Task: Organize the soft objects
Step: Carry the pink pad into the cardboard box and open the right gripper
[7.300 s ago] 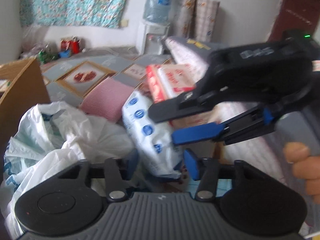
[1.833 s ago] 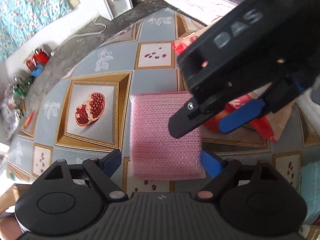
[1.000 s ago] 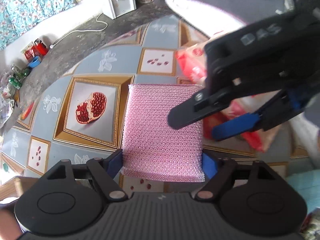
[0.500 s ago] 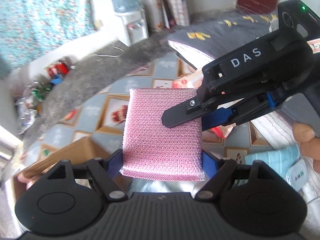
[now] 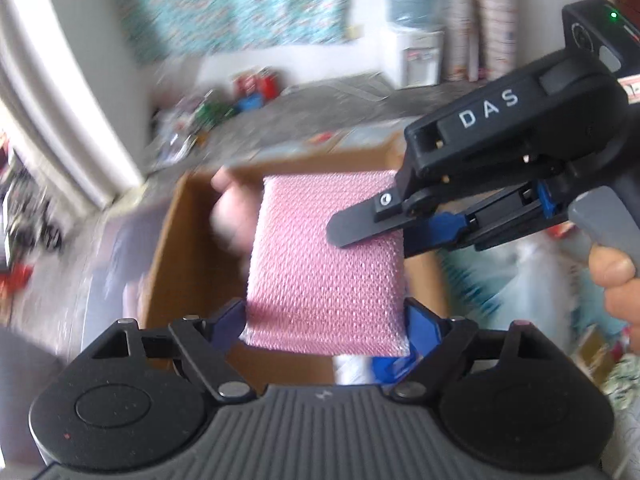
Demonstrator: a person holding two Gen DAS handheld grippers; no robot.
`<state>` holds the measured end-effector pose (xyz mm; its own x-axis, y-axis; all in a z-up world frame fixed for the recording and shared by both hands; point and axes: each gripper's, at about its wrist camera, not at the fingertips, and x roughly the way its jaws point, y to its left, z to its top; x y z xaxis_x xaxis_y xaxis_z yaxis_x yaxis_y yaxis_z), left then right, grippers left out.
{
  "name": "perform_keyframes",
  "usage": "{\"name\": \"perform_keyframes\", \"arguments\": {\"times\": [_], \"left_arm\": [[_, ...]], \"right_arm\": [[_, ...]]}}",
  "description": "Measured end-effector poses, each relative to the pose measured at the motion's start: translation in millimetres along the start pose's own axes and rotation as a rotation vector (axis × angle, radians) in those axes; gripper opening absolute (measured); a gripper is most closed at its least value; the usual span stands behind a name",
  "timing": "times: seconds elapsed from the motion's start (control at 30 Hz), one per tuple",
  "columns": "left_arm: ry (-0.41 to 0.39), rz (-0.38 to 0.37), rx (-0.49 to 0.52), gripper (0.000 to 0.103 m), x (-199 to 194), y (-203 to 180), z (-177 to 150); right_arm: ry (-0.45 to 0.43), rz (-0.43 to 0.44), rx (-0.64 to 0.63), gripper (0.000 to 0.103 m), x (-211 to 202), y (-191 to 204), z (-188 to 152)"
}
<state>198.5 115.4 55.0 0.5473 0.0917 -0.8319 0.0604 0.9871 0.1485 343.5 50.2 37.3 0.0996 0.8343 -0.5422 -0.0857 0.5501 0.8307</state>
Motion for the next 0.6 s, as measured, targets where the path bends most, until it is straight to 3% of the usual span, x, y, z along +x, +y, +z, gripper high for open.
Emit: {"name": "perform_keyframes", "arguments": {"times": [0.13,0.23,0.33,0.5,0.6], "left_arm": [[0.053,0.017,-0.083,0.085,13.1,42.7,-25.1],[0.067,0.009,-0.144,0.085,15.5,70.1,-42.0],[0.051,0.067,-0.153,0.085,11.2,90.2,-52.9],[0.018,0.098,-0.16,0.085,1.5,108.3,-74.1],[0.012,0.096,-0.176,0.085,1.1,112.8,-81.8]], "right_arm": [[0.092,-0.053,0.039,0.033,62.8,-4.6,-4.6],[0.132,-0.139,0.016,0.033,103.3,-5.2,-3.7],[0.174,-0.19,0.022,0.033,135.1,-12.2,-0.1],[0.175,-0.266,0.023,0.033,171.2,-23.2,7.1],[0.171,-0.273,0.022,0.04,184.1,-28.5,8.6]]}}
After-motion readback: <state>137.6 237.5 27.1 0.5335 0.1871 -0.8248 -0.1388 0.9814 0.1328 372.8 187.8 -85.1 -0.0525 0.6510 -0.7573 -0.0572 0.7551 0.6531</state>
